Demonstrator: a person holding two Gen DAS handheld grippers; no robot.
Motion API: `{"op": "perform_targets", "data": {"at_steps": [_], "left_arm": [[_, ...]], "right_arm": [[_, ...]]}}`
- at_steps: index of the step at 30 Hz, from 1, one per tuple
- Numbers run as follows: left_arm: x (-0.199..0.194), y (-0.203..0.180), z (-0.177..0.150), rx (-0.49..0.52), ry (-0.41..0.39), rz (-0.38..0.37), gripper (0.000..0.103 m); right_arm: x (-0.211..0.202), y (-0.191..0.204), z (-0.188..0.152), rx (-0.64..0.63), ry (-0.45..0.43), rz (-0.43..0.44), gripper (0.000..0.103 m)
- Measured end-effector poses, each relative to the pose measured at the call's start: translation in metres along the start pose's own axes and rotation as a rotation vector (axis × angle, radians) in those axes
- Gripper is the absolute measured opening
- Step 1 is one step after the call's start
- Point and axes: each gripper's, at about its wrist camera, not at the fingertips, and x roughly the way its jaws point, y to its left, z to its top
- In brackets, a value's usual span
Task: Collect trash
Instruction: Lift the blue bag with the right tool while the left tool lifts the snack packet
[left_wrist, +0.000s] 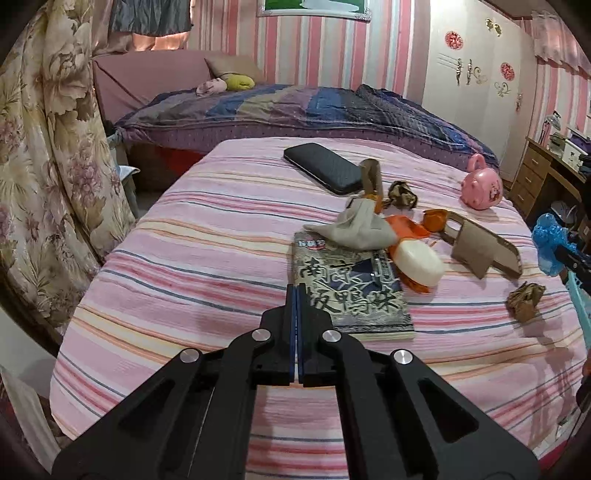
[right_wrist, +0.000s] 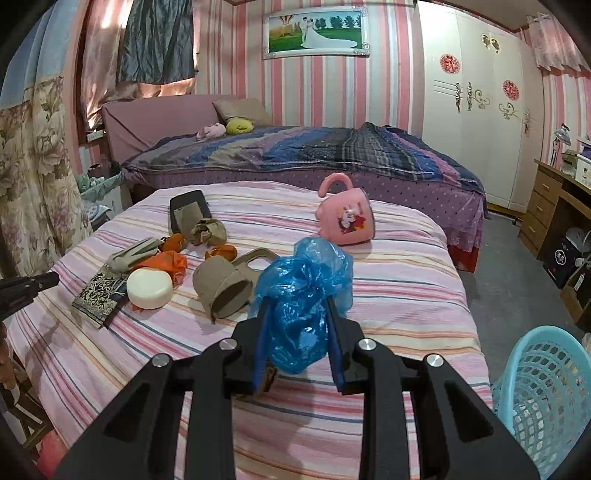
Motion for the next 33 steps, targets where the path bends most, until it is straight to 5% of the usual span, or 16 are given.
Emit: {"op": "perform_targets", "data": {"at_steps": [2, 3, 4, 5, 7, 12, 15, 21, 33], "left_arm": [[0.007, 0.0, -0.001, -0.015, 0.025, -0.008, 0.004], [0.013, 0.0, -0.002, -0.026, 0.042, -0.015, 0.023], [0.02, 0.0, -0.003, -0.039, 0.054, -0.015, 0.057], [0.024, 0.0, -0.005, -0.052, 0.055, -0.011, 0.073], [0.032, 0.0, -0.008, -0.063, 0.055, -0.006, 0.081], [0.065, -0.008, -0.01, -0.03, 0.135, 0.029, 0.075], [0.064, -0.017, -0.01, 0.012, 0.128, -0.004, 0.043], [0.058, -0.014, -0.006, 0.036, 0.11, -0.005, 0.002], [-0.023, -0.006, 0.016, 0.024, -0.076, 0.021, 0.002]], "right_arm": [[-0.001, -0.002, -0.001, -0.001, 0.001, -0.006, 0.028], [-0.002, -0.003, -0.001, -0.002, 0.001, -0.01, 0.028], [-0.002, -0.004, -0.001, -0.003, 0.002, -0.016, 0.028], [-0.003, -0.006, -0.002, -0.002, 0.003, -0.018, 0.028], [-0.003, -0.008, -0.002, 0.0, 0.004, -0.023, 0.028], [-0.001, -0.011, -0.002, 0.006, 0.008, -0.025, 0.028], [0.003, -0.009, -0.002, 0.002, 0.017, -0.022, 0.028], [0.005, -0.005, -0.002, -0.012, 0.017, -0.021, 0.028], [-0.007, -0.016, -0.001, 0.013, -0.011, -0.028, 0.028]]}}
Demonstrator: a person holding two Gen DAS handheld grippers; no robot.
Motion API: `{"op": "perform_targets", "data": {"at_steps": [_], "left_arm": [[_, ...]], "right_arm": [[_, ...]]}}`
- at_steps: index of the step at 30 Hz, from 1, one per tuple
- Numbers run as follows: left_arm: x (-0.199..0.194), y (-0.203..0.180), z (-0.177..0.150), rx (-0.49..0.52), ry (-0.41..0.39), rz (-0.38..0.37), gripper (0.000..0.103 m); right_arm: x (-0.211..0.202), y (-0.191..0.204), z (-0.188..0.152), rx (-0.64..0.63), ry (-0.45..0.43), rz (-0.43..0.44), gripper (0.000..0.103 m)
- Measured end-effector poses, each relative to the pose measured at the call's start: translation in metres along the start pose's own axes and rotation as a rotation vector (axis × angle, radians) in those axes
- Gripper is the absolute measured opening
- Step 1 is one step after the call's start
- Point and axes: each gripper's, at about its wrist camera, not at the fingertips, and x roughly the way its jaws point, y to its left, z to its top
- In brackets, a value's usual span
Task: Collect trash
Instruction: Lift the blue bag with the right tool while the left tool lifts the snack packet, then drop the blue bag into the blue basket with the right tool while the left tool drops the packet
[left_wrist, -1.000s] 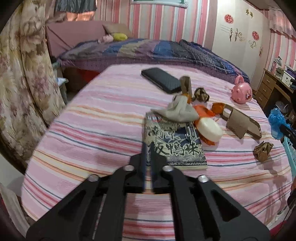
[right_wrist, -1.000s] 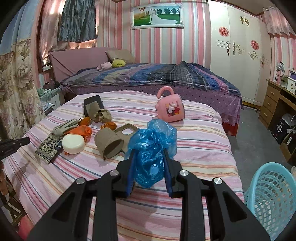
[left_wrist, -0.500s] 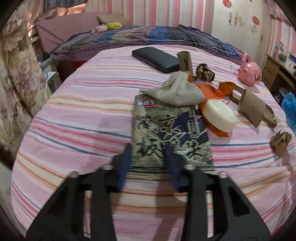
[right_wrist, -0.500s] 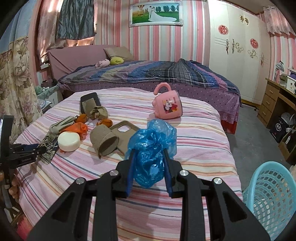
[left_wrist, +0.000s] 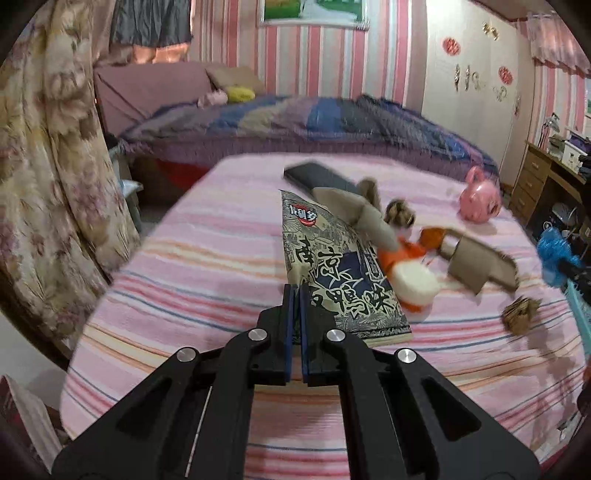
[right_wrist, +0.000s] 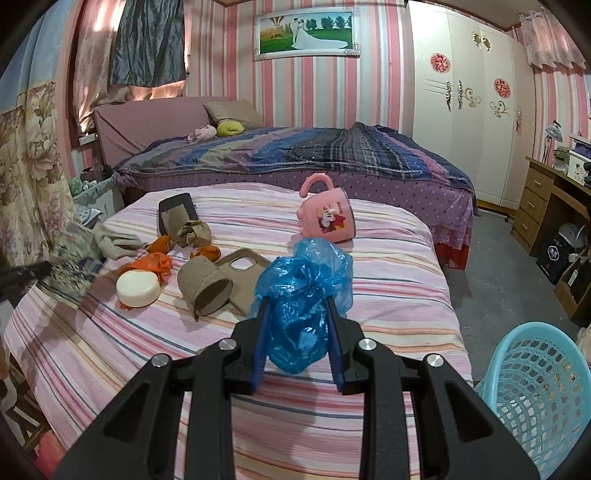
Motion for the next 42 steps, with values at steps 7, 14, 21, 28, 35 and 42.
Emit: {"op": "perform_targets", "data": {"at_steps": [7, 14, 21, 28, 35, 42], "left_arm": [[-0.039, -0.024, 0.015, 0.045, -0.087, 0.0, 0.002], [-0.041, -0.057, 0.006, 0.064, -0.075, -0.013, 0.002], [-0.049, -0.098, 0.0, 0.088, -0.086, -0.056, 0.002], [-0.059, -0.147, 0.007, 0.131, -0.108, -0.14, 0.002], [-0.055, -0.211, 0.006, 0.181, -0.104, -0.259, 0.002], [-0.05, -0.288, -0.005, 0.252, -0.094, -0.375, 0.002]], "right_arm": [[-0.01, -0.011, 0.0, 0.022, -0.015, -0.008, 0.028], [-0.027, -0.033, -0.001, 0.063, -0.041, -0.019, 0.028], [-0.046, -0.066, -0.004, 0.087, -0.055, -0.059, 0.028], [-0.066, -0.117, -0.011, 0.102, -0.055, -0.163, 0.028], [-0.089, -0.183, -0.023, 0.14, -0.031, -0.271, 0.028], [-0.104, -0.232, -0.046, 0.166, 0.012, -0.363, 0.028]]}}
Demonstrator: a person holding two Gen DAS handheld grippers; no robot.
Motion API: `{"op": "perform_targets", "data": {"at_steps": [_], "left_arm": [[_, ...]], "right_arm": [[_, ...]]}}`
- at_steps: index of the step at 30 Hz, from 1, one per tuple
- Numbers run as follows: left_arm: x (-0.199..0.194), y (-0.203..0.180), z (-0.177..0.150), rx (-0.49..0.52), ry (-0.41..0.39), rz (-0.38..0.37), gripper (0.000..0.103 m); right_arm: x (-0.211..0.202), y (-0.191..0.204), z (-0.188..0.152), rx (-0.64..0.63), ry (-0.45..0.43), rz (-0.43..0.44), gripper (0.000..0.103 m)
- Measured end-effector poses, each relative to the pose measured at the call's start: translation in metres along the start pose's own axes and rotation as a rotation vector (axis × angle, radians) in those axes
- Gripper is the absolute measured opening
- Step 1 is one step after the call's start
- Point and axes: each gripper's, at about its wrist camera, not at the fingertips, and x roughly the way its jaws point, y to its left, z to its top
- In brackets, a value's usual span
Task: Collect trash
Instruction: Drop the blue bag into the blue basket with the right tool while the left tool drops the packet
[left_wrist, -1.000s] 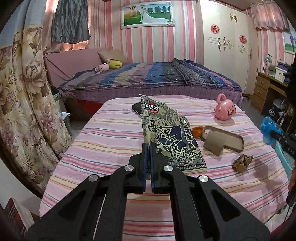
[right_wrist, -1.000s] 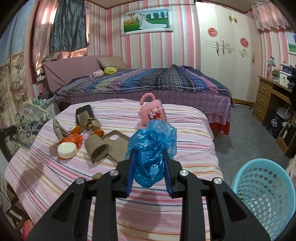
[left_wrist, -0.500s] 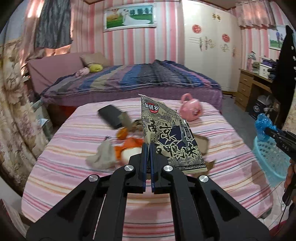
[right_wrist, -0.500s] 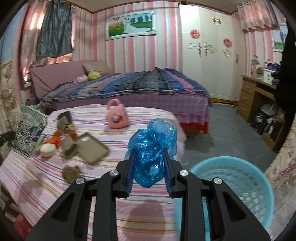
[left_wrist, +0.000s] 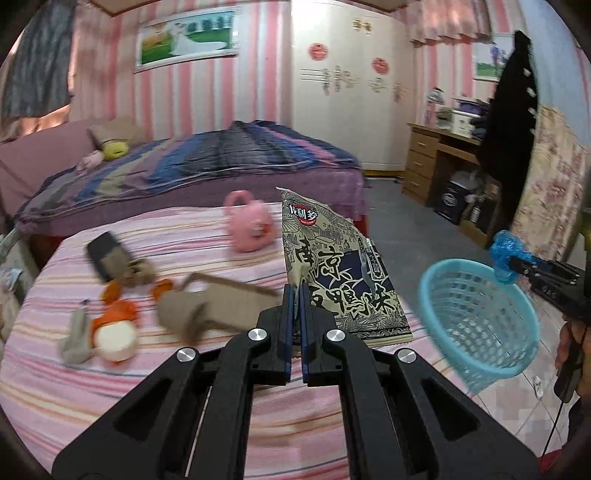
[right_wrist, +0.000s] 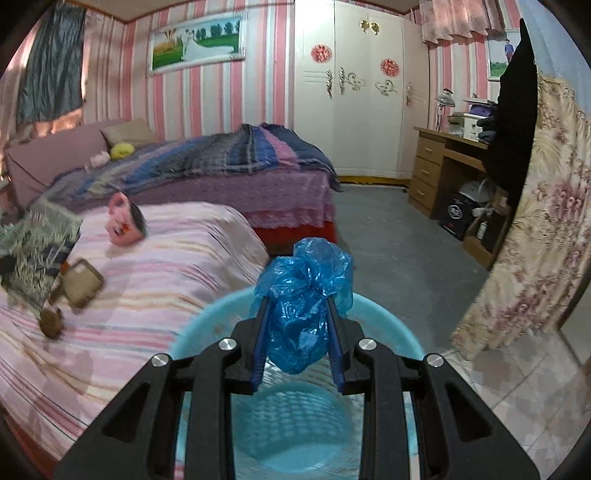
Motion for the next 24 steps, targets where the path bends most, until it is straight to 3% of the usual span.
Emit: {"op": "perform_targets", "data": {"at_steps": [10, 16, 20, 23, 24], "left_arm": [[0.061, -0.103, -0.002, 0.103, 0.059, -0.139, 0.002], [0.09, -0.151, -0.013, 0.164, 0.085, -0.175, 0.002], [0.108, -0.163, -0.016, 0.169, 0.109, -0.186, 0.003], [0.116, -0.166, -0.016, 0.181, 0.108, -0.173, 0.007], [0.115, -0.165, -0.015, 0.183, 0.104, -0.17, 0.018]], "right_arm": [[-0.005, -0.049, -0.012, 0.077, -0.004, -0.055, 0.028], [0.009, -0.063, -0.02, 0.131, 0.03, -0.091, 0.028], [0.012, -0.069, -0.02, 0.161, 0.024, -0.085, 0.028], [0.014, -0.071, -0.024, 0.171, 0.028, -0.075, 0.028], [0.015, -0.071, -0.024, 0.172, 0.029, -0.072, 0.028]]}}
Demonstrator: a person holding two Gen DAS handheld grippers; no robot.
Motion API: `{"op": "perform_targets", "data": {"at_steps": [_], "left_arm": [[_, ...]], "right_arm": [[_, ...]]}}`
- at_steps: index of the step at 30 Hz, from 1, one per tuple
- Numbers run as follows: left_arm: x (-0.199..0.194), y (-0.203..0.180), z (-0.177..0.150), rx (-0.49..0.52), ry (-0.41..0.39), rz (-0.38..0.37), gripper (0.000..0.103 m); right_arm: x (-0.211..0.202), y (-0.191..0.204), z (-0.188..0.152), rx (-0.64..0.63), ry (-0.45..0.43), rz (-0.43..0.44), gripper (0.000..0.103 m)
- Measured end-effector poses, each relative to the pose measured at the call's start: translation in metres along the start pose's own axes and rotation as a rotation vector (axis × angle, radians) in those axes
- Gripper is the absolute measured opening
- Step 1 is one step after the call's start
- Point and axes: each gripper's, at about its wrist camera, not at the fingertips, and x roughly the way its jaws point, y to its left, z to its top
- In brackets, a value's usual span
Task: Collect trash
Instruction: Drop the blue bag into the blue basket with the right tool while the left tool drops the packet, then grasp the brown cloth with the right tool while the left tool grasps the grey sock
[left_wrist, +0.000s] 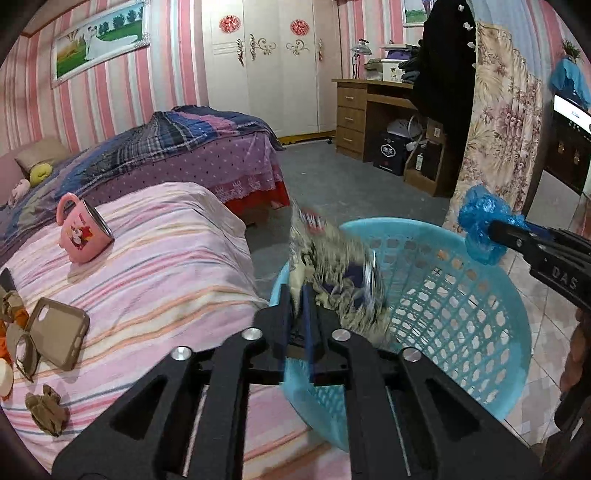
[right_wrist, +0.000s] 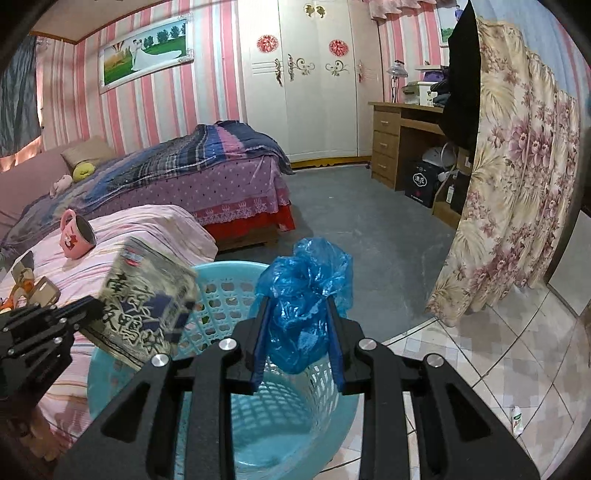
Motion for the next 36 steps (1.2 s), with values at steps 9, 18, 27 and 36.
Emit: {"op": "perform_targets", "data": {"at_steps": [9, 18, 27, 36], "left_arm": [[-0.027, 0.029, 0.001, -0.012, -0.09, 0.108, 0.093], [-0.066, 0.064, -0.014, -0.067, -0.141, 0.176, 0.097], [-0.109, 0.106, -0.028, -0.131, -0.182, 0.259, 0.097], [-0.162, 0.149, -0.054, -0.156, -0.219, 0.384, 0.098]], "right_arm": [[0.005, 0.015, -0.005, -0.043, 0.011, 0.018, 0.028], [0.006, 0.035, -0.007, -0.05, 0.006, -0.018, 0.081], [-0.002, 0.053, -0.006, -0.058, -0.004, -0.023, 0.092], [-0.022, 0.102, -0.002, -0.058, -0.021, 0.076, 0.094]]}}
